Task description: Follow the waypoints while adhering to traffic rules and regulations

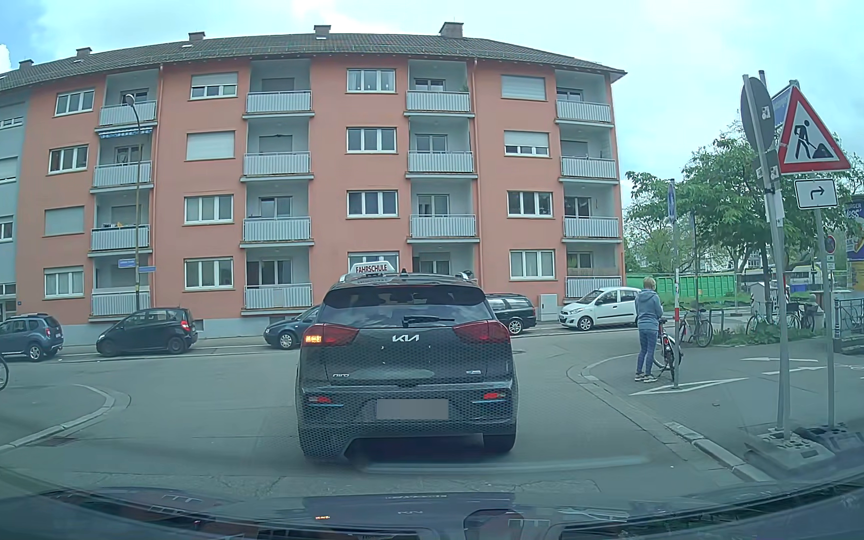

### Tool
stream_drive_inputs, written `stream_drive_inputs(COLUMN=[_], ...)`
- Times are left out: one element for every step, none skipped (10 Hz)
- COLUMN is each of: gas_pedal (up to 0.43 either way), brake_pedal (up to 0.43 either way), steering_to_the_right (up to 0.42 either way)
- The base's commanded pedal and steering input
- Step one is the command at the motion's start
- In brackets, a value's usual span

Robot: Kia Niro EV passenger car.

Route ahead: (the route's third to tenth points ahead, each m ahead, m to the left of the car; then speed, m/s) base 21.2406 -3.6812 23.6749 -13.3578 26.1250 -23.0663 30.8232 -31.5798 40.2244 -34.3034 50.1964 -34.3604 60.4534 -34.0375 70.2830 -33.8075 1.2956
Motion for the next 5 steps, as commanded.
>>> stream_drive_inputs(gas_pedal=[0.0, 0.0, 0.039, 0.059, 0.059], brake_pedal=[0.0, 0.0, 0.0, 0.0, 0.0], steering_to_the_right=[0.014, 0.014, 0.014, 0.014, 0.014])
